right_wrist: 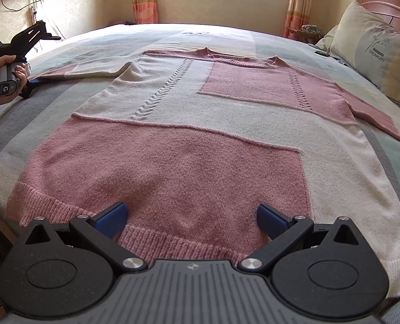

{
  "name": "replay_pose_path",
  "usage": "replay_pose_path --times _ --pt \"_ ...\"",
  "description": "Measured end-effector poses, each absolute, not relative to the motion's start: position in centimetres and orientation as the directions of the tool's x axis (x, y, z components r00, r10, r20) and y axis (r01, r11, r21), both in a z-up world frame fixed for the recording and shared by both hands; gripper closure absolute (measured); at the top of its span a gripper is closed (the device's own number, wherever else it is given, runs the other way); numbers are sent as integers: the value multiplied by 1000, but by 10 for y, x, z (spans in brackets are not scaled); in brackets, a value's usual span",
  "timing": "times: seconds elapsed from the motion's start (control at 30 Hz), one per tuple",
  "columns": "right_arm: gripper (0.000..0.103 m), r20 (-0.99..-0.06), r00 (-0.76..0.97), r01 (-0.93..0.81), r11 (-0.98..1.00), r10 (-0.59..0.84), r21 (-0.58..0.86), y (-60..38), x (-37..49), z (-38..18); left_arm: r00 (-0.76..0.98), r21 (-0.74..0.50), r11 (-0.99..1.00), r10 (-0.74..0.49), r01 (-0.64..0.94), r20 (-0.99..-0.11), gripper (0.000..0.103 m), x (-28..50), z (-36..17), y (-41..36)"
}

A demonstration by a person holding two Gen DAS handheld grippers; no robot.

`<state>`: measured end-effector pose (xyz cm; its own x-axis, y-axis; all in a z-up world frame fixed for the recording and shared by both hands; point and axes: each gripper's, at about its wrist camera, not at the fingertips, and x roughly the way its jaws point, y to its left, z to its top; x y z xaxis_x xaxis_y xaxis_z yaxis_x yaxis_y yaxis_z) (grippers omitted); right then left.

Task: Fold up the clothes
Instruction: 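Roll and lower the left gripper along the sleeve toward its pink cuff, then close the left gripper on the pink sleeve cuff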

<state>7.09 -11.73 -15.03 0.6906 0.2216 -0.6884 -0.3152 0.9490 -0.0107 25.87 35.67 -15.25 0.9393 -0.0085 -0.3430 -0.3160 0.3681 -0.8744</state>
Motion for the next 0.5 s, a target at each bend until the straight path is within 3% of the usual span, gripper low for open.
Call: replay_pose_path --times 0.5 --pt "0 -673 706 -312 950 220 -18 -117 71 -152 945 -848 428 46 -311 -323 1 277 -155 373"
